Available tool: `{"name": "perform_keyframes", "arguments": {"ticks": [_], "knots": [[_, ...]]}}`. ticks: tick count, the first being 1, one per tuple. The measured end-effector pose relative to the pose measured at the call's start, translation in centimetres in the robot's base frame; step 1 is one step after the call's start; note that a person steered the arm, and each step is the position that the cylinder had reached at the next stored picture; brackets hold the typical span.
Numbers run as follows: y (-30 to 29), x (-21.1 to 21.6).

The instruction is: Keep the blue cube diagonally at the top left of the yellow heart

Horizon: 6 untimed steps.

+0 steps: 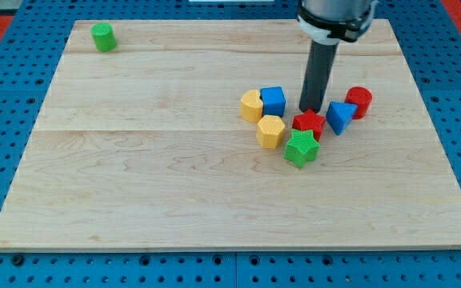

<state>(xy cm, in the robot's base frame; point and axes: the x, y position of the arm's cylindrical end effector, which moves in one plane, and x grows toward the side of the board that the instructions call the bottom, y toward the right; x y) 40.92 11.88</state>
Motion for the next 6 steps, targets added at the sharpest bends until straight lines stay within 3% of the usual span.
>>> {"name": "perform_keyframes", "arguments": {"ticks": [2, 4, 6], "knots": [[-6.1, -0.3], [-8.4, -4.7], [-17.5, -6.9]]}}
